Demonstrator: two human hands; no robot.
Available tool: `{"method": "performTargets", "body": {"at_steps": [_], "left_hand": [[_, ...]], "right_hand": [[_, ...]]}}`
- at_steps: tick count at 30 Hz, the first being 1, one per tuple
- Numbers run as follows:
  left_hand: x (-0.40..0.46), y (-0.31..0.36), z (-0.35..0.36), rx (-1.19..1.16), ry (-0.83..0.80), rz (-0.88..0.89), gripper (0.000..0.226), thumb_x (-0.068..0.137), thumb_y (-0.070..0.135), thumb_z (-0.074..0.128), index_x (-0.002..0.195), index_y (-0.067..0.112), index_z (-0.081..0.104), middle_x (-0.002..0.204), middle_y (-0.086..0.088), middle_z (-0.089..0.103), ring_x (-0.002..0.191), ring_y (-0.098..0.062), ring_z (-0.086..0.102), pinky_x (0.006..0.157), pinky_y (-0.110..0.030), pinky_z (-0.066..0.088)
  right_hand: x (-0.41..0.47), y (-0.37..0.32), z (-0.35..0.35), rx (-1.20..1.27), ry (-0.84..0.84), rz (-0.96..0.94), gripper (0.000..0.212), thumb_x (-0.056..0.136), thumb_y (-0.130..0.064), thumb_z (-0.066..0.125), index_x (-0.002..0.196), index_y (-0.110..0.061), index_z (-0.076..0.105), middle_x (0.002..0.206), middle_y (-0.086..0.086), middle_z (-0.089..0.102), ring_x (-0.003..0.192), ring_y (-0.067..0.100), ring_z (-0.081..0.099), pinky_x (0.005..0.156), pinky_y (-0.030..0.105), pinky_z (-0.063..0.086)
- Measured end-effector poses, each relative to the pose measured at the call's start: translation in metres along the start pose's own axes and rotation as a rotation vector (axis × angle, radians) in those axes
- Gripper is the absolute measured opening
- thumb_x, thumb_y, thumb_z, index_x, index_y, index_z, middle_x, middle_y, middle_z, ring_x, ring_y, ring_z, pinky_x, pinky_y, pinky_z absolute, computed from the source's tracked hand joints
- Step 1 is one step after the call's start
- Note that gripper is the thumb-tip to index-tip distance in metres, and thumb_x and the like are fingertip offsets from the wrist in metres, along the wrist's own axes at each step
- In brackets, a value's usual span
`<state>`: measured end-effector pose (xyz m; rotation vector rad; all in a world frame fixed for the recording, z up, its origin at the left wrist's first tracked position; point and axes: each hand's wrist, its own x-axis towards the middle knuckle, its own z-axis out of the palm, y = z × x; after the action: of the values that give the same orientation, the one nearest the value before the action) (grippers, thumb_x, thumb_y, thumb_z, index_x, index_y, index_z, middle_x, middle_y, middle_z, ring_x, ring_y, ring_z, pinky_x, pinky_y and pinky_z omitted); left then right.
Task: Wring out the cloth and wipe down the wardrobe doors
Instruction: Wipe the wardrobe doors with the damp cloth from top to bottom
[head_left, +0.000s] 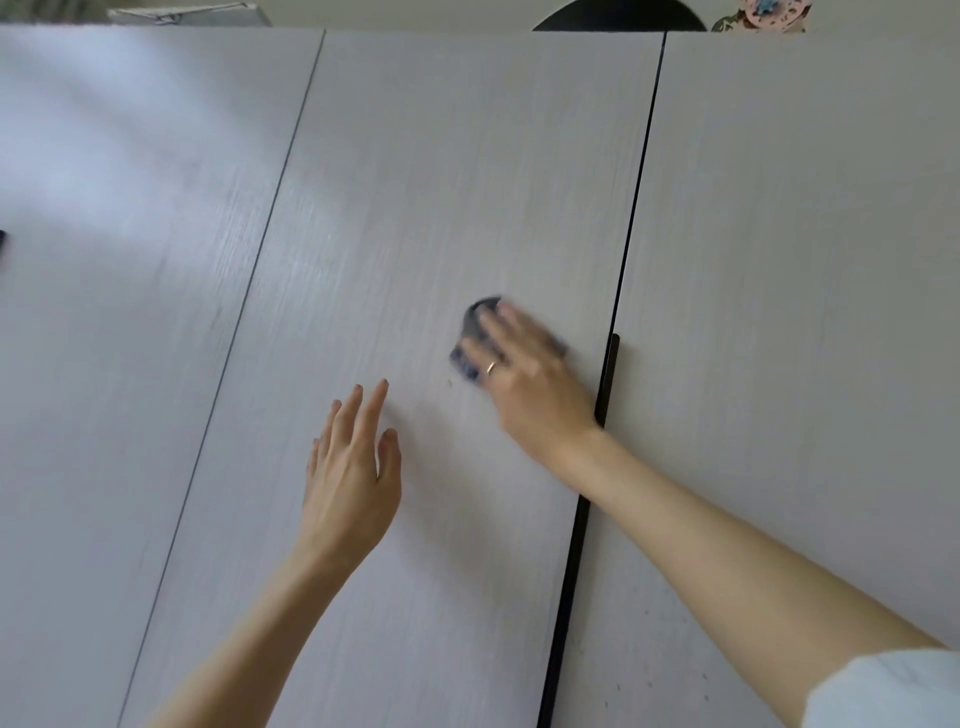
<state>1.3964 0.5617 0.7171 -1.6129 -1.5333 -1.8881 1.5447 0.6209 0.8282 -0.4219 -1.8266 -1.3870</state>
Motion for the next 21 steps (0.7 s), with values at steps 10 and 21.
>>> {"method": "performTargets", "body": {"at_steps": [10, 21], "left_hand": [[-0.004, 0.0, -0.006, -0.004, 0.023, 0.031, 0.049, 0.1, 0.023, 0.032, 0.148, 0.027, 0.021, 0.157, 0.0, 0.016, 0.146, -0.016, 0.004, 0.118, -0.04, 0.011], [-0.035, 0.013, 0.002, -0.032, 0.011, -0.025, 0.049, 0.101, 0.022, 0.031, 0.148, 0.026, 0.021, 0.157, 0.0, 0.015, 0.146, -0.016, 0.001, 0.118, -0.045, 0.009]], "right_hand": [[0.015, 0.014, -0.003, -0.022, 0.032, -0.041, 0.027, 0.078, -0.008, 0.062, 0.103, -0.011, 0.072, 0.119, 0.017, 0.064, 0.114, 0.034, 0.058, 0.096, 0.047, 0.044], [-0.085, -0.032, -0.03, 0.25, -0.194, -0.363, 0.043, 0.081, -0.005, 0.036, 0.09, -0.016, 0.076, 0.109, 0.008, 0.069, 0.098, 0.026, 0.067, 0.076, 0.033, 0.055]]}}
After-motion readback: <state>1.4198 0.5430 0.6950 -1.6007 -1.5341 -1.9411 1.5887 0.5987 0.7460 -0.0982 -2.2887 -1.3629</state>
